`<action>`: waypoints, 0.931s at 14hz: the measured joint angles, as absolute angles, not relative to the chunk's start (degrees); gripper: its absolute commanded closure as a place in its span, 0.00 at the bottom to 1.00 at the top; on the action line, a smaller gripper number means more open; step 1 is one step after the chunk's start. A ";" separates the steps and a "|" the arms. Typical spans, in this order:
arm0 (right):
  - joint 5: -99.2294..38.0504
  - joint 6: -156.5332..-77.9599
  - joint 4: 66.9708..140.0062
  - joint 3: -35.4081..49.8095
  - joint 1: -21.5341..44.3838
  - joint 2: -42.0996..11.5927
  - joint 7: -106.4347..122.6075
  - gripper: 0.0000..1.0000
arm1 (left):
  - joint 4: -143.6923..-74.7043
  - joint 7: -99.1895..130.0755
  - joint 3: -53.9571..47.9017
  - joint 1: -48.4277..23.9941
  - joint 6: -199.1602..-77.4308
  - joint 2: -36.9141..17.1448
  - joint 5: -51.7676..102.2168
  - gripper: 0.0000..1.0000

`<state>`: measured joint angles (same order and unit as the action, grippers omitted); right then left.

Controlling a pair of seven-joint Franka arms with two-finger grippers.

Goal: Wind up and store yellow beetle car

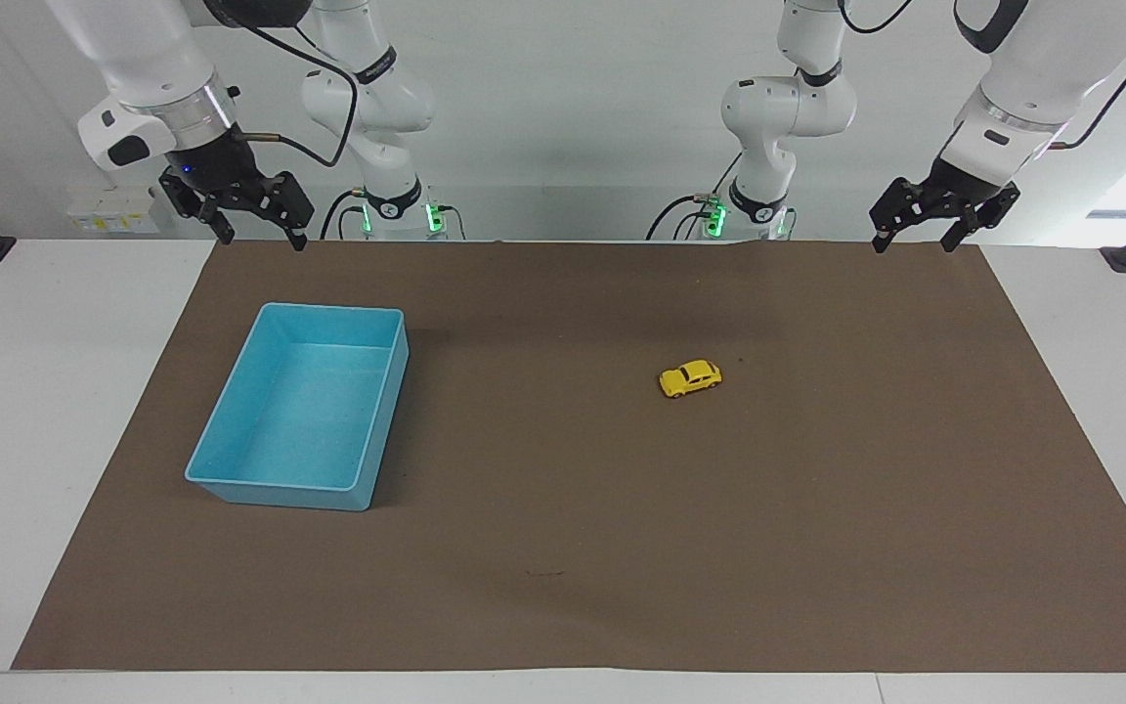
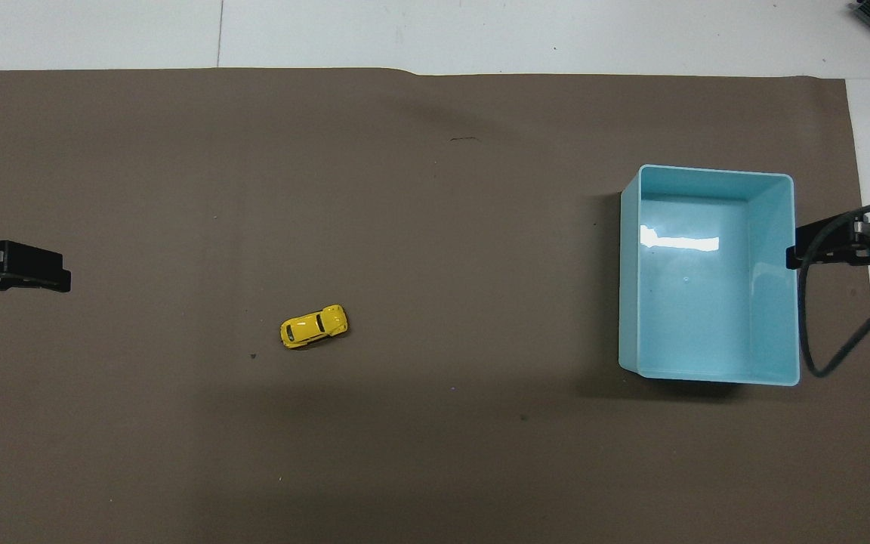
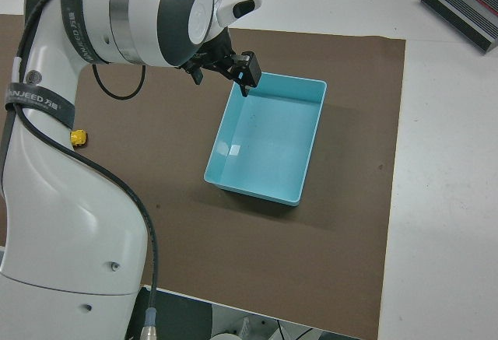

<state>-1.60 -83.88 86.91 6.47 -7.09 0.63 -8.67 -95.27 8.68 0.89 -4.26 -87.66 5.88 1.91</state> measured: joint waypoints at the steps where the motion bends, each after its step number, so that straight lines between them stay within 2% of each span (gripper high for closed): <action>1: -1.60 -83.88 86.91 6.47 -7.09 0.63 -8.67 0.00 | -95.28 13.61 0.84 -4.27 -87.66 5.87 1.94 0.00; 13: -1.60 -83.88 86.91 6.47 -7.09 0.63 -8.67 0.00 | -95.34 52.57 1.60 -4.25 -87.70 5.95 3.92 0.00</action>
